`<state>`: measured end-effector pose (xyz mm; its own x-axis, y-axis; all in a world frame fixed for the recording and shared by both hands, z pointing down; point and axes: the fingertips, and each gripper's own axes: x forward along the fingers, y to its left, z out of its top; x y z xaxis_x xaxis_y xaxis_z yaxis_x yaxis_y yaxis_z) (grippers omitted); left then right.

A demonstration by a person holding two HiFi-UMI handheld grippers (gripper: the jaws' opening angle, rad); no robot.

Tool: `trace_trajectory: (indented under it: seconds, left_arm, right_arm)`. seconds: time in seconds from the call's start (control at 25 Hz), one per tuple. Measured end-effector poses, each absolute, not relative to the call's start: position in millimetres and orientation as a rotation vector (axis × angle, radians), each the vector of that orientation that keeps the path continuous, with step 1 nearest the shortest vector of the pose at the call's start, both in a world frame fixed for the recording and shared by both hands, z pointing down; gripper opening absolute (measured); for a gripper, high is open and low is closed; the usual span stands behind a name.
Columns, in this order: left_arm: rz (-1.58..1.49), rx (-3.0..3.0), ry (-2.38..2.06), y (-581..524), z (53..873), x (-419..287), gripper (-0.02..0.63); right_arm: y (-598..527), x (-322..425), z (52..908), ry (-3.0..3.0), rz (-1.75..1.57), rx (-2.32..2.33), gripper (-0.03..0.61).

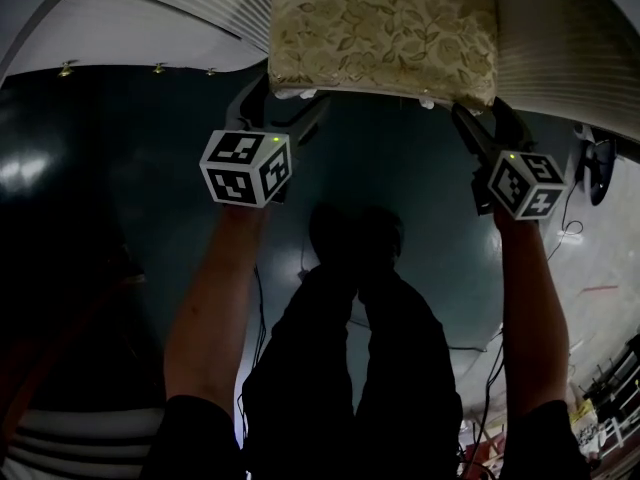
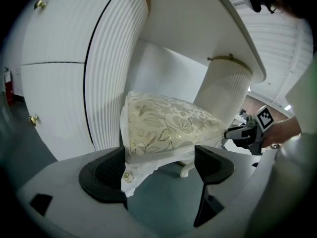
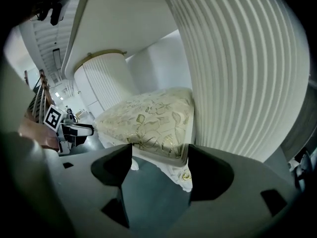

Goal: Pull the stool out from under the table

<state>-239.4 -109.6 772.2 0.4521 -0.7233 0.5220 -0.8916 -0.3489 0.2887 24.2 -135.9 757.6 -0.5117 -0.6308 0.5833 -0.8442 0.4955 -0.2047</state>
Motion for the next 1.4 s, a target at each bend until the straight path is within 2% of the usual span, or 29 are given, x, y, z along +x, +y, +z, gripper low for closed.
trace_trajectory:
  seconds: [1.4]
  left_arm:
    - [0.659,1.859,-1.042,-107.4,756.6,-241.0,0.423]
  right_arm:
    - [-141.5,25.6,751.6,-2.051,1.134,0.999,0.296]
